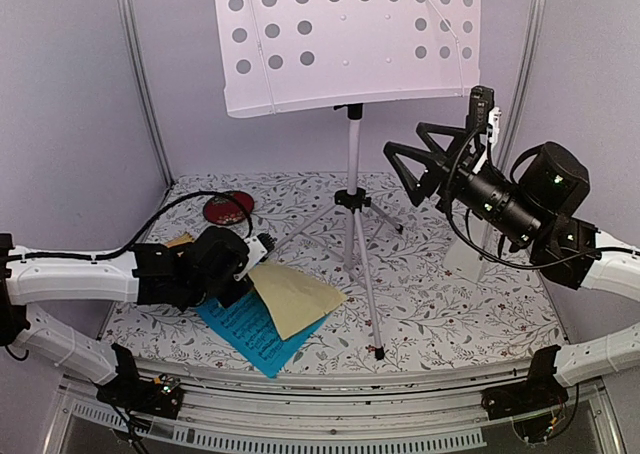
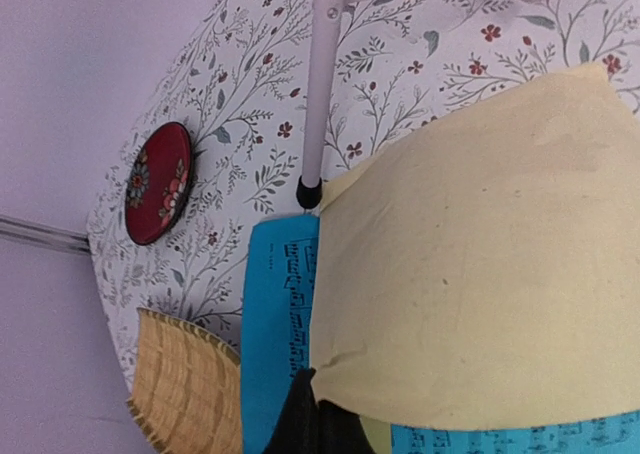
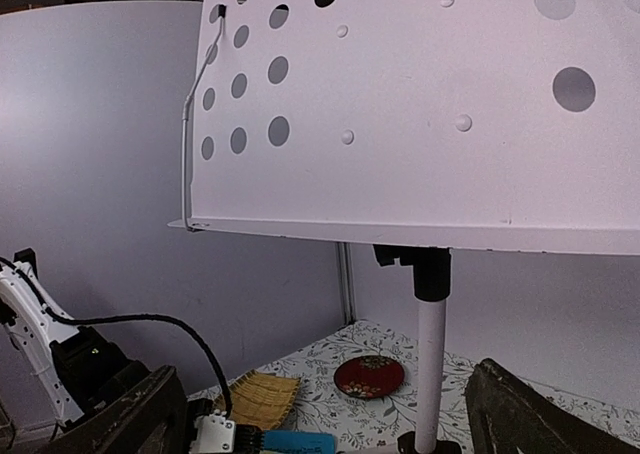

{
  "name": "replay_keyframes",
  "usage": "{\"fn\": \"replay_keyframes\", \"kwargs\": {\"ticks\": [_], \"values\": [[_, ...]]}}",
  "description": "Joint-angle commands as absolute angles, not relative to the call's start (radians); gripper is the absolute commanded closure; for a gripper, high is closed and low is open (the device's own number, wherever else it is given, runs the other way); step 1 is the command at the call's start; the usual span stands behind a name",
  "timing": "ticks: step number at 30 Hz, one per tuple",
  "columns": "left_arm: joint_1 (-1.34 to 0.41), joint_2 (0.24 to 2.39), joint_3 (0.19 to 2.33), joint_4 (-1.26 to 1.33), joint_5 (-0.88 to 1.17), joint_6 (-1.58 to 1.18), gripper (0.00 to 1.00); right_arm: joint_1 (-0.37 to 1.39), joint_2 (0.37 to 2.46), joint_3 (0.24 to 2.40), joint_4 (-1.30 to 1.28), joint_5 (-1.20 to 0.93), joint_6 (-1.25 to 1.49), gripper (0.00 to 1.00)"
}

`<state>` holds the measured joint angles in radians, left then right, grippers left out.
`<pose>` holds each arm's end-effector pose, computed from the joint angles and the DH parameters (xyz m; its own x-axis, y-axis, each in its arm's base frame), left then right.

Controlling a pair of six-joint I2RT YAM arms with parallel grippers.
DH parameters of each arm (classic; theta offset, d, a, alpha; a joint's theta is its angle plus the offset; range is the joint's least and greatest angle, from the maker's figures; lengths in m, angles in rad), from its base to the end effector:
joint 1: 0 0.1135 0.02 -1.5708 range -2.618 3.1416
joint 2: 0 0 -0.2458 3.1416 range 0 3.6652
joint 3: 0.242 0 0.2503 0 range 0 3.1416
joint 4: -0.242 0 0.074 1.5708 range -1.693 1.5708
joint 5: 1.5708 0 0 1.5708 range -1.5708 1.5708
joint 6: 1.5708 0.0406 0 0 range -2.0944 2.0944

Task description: Pack up the instrument practice props

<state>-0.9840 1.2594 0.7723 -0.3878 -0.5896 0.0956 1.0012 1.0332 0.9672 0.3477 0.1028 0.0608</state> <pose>0.1609 -0.2012 0.2041 -0.3758 0.7084 -0.5974 0.5331 0.6926 0.4860 0.1386 0.2087 0.4003 0.1020 0.2713 -0.9571 -0.7922 0.6041 0.0868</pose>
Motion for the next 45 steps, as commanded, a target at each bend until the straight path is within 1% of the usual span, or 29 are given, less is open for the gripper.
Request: {"fn": "replay_keyframes", "kwargs": {"ticks": [1,6,12,16,20,22,25,27,28,29,30,31,34,40,42,44,45], "values": [[-1.056,1.270,0.811,-0.419,-0.783,0.287,1.00,1.001,1.015,0.956,0.344,0.135,0.046,0.01],[-1.118,1.256,0.834,-0.391,-0.909,0.458,1.00,1.001,1.021,0.952,0.344,0.141,0.048,0.00],[-1.150,1.207,0.801,-0.363,-0.880,0.568,1.00,1.001,1.032,0.949,0.344,0.143,0.057,0.00],[-1.172,1.217,0.785,-0.455,-0.869,0.527,1.00,0.999,1.032,0.945,0.342,0.147,0.059,0.01],[-1.211,1.265,0.817,-0.580,-0.851,0.447,0.99,1.000,1.023,0.936,0.332,0.152,0.060,0.01],[-1.230,1.283,0.838,-0.625,-0.849,0.408,0.90,1.000,1.017,0.929,0.324,0.160,0.061,0.01],[-1.246,1.294,0.867,-0.676,-0.839,0.341,0.62,1.000,1.002,0.915,0.306,0.179,0.062,0.01],[-1.248,1.291,0.896,-0.715,-0.799,0.300,0.49,0.999,0.989,0.899,0.295,0.194,0.064,0.01],[-1.250,1.286,0.911,-0.728,-0.777,0.286,0.36,0.995,0.981,0.891,0.288,0.196,0.067,0.01],[-1.251,1.279,0.928,-0.739,-0.751,0.274,0.29,0.987,0.971,0.884,0.276,0.191,0.072,0.01],[-1.252,1.270,0.944,-0.752,-0.721,0.264,0.20,0.977,0.966,0.878,0.262,0.184,0.077,0.01],[-1.252,1.261,0.960,-0.765,-0.686,0.249,0.15,0.962,0.959,0.873,0.244,0.170,0.085,0.01],[-1.250,1.244,1.016,-0.823,-0.547,0.209,0.08,0.896,0.946,0.849,0.202,0.107,0.129,0.01],[-1.248,1.268,1.176,-0.959,-0.285,0.090,0.07,0.737,0.937,0.777,0.185,-0.045,0.244,0.01],[-1.248,1.260,1.208,-0.904,-0.222,0.045,0.07,0.699,0.945,0.759,0.190,-0.093,0.287,0.01],[-1.231,1.231,1.168,-0.705,-0.136,-0.021,0.02,0.675,0.963,0.743,0.199,-0.129,0.329,0.01],[-1.214,1.215,1.121,-0.572,-0.072,-0.066,0.02,0.664,0.976,0.737,0.205,-0.148,0.352,0.01]]}}
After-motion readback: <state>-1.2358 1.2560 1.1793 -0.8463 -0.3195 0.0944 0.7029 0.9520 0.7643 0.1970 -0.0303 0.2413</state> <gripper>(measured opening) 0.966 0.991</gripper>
